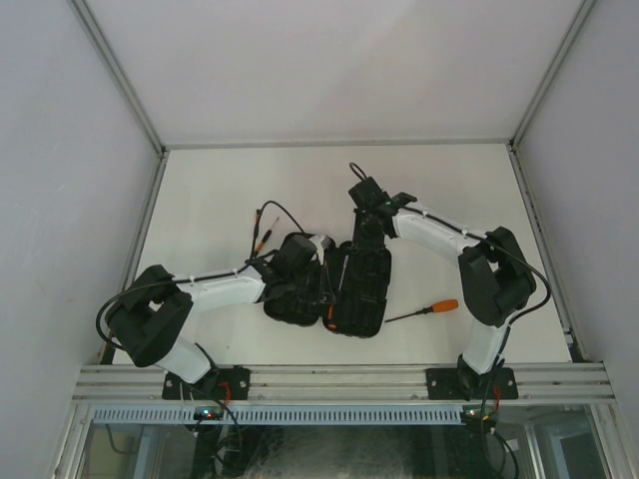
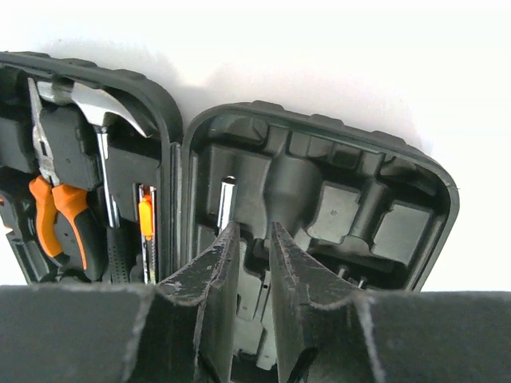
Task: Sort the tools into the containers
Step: Adjust the screwdriver in the storage box.
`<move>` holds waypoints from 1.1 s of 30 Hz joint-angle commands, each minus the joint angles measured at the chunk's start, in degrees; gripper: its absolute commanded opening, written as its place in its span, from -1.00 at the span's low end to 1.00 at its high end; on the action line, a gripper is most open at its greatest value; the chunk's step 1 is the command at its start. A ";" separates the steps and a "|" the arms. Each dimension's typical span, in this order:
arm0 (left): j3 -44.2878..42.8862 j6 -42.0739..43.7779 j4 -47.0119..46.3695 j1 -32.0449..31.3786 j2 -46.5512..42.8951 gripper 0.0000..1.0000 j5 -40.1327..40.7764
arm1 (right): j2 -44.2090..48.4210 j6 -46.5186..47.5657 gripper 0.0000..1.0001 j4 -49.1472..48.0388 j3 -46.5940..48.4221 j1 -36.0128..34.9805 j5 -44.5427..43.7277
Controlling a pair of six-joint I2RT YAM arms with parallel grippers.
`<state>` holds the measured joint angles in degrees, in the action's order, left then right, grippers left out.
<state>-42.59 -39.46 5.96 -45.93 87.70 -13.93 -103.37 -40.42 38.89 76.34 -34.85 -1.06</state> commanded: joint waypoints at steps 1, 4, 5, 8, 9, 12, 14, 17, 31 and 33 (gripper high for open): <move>2.82 3.05 11.03 0.23 2.96 -0.99 4.51 | -0.24 0.08 -0.62 0.58 1.18 -0.19 -0.35; 2.62 3.16 10.94 0.21 3.24 -0.99 4.25 | -1.28 -0.09 -0.70 -0.44 1.71 -0.66 0.32; 2.60 3.11 10.81 0.23 3.26 -1.00 4.24 | -1.64 -0.02 -0.71 -0.62 2.09 -0.84 0.35; 2.50 3.24 10.76 0.23 3.47 -1.00 4.04 | -3.02 0.30 -0.72 -0.58 3.64 -1.41 0.52; 2.51 3.28 10.75 0.21 3.51 -0.99 4.00 | -3.43 0.34 -0.72 -0.45 4.18 -1.56 0.58; 2.51 3.42 10.66 0.21 3.53 -1.00 3.94 | -5.00 0.52 -0.78 0.23 6.07 -1.99 0.58; 2.51 3.51 10.57 0.23 3.53 -1.00 3.80 | -5.95 0.61 -0.82 0.45 7.18 -2.21 0.49; 2.47 3.52 10.32 0.23 3.74 -0.99 3.59 | -7.42 0.61 -0.85 1.31 8.45 -2.56 0.24; 2.10 4.43 10.47 0.31 3.71 -1.00 3.47 | -10.12 -0.01 -0.99 4.96 10.28 -3.38 -3.53; 1.92 4.56 10.56 0.32 3.72 -1.00 3.43 | -10.82 -0.01 -1.00 5.39 10.64 -3.53 -3.60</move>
<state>-42.76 -39.18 6.02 -45.82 87.90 -14.44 -112.88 -40.32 43.07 84.38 -37.71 -2.94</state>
